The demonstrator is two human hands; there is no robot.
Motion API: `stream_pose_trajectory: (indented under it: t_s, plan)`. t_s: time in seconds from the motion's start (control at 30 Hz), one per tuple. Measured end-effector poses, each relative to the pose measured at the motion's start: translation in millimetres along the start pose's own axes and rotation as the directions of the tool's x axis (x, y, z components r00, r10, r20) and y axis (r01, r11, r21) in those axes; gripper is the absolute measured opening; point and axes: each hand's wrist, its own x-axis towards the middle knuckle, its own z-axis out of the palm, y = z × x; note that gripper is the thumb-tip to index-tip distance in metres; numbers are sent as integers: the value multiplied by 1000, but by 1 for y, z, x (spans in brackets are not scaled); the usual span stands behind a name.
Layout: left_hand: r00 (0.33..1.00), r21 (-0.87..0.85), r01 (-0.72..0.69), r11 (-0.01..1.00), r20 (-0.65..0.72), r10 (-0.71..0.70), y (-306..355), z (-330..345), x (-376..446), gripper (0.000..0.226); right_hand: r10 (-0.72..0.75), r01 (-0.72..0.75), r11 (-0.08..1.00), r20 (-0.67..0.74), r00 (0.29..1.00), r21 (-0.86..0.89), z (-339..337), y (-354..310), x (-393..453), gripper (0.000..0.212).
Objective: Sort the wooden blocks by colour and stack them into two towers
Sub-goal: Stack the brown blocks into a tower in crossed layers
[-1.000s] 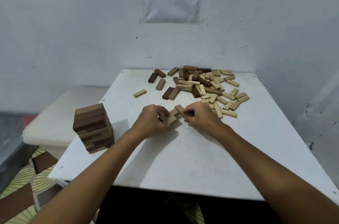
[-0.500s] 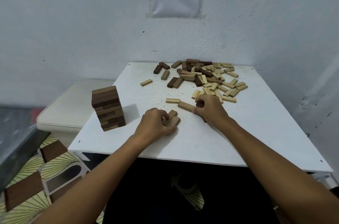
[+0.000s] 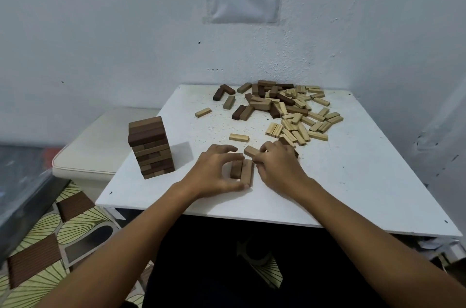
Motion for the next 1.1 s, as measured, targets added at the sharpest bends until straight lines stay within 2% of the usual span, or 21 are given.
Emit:
stream_pose_trajectory:
  t_s: [0.07, 0.13, 0.2, 0.3, 0.4, 0.47, 0.53, 0.7, 0.87, 1.1]
  plan:
    - [998, 8, -41, 999, 38, 40, -5, 0, 1, 76, 13, -13, 1000, 10, 1000, -10, -4, -8, -8, 36]
    - [995, -24, -80, 997, 52, 81, -7, 2, 1, 68, 31, -30, 999, 38, 999, -18, -6, -12, -15, 42]
    - [994, -65, -101, 993, 35, 104, -5, 4, 0, 65, 55, -56, 998, 71, 996, 7, -10, -12, -20, 39]
    - [993, -92, -120, 989, -30, 117, -3, 9, -2, 64, 30, -40, 990, 81, 996, 133, -13, -9, -24, 14]
    - [984, -78, -157, 985, -96, 149, -6, 14, -2, 61, 9, -53, 946, 137, 991, 320, -15, -2, -26, 15]
    - [977, -85, -181, 980, -128, 169, -8, 15, -4, 57, 6, -74, 903, 160, 987, 423, -18, 2, -25, 19]
    - [980, -87, -177, 980, -105, 167, -10, 14, -4, 58, -5, -84, 880, 185, 983, 468, -21, 6, -23, 26]
    - [995, -91, -98, 991, 24, 100, -15, 7, 0, 75, -17, -124, 913, 339, 941, 389, -27, 10, -13, 74]
    - [997, -155, -39, 987, 59, 49, -15, 5, 4, 75, -11, -165, 886, 375, 927, 433, -19, 8, -7, 82]
    - [1000, -235, -14, 972, 6, 16, -10, 9, -1, 80, -47, -159, 841, 362, 931, 517, -16, 10, -8, 89]
